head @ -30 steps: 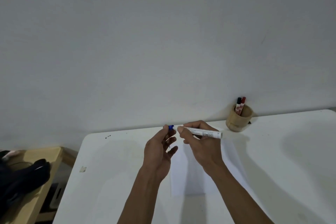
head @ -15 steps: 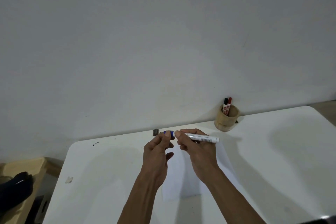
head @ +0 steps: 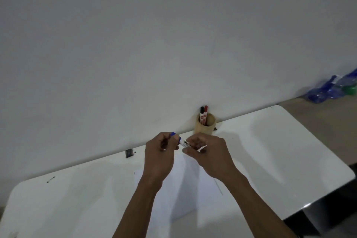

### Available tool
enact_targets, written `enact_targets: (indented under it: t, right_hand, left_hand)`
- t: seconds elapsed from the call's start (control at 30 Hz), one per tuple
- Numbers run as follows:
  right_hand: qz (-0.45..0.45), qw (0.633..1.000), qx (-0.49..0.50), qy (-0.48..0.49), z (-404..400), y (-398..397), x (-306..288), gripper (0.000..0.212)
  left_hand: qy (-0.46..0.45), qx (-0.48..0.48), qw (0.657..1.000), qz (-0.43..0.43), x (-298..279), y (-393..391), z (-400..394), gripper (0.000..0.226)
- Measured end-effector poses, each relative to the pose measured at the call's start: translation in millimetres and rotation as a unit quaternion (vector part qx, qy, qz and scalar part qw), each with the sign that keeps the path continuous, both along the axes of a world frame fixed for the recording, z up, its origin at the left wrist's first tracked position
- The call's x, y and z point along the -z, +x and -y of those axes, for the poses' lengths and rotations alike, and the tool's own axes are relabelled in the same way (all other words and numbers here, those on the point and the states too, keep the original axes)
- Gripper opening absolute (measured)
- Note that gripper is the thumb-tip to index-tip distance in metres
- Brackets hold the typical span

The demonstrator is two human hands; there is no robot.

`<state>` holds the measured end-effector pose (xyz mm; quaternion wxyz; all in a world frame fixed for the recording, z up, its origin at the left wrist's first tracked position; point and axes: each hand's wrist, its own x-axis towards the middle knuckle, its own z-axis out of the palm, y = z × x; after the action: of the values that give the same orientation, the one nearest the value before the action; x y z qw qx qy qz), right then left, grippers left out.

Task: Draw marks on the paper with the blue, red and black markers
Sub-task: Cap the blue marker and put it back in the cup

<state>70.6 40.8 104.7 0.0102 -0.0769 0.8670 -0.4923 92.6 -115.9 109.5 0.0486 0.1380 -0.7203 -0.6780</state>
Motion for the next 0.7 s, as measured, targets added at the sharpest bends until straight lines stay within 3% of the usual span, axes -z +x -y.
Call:
enact_targets:
  t: [0.13, 0.2, 0.3, 0.43, 0.57, 0.7]
  right_hand:
    - [-0.071, 0.995, -0.052, 0.055, -21.8, -23.3, 8.5, 0.018]
    - [-0.079, 0.995, -0.032, 0.057, -35.5, -37.3, 8.9, 0.015]
    - [-0.068, 0.997, 0.041, -0.004, -59.6, -64.2, 4.0, 0.025]
    - [-0.093, 0.988, 0.103, -0.070, -86.7, -114.7, 8.6, 0.059]
    - [-0.104, 0.986, 0.113, -0.071, -93.8, -154.1, 25.8, 0.050]
    - [-0.122, 0.990, 0.070, -0.025, -91.9, -170.7, 49.2, 0.037]
  left_hand:
    - [-0.064, 0.016, 0.998, -0.020, 1.2, -26.5, -28.4, 0.010]
    - [-0.057, 0.020, 0.998, -0.011, 3.1, -40.3, -40.2, 0.011]
    - [-0.041, 0.000, 0.999, 0.027, 13.9, -60.5, -54.8, 0.030]
    - [-0.142, -0.006, 0.987, 0.076, 43.6, -88.3, -75.2, 0.066]
    - [-0.178, -0.003, 0.977, 0.117, 72.3, -114.5, -99.8, 0.092]
    - [-0.160, -0.009, 0.979, 0.124, 89.1, -132.8, -116.6, 0.098]
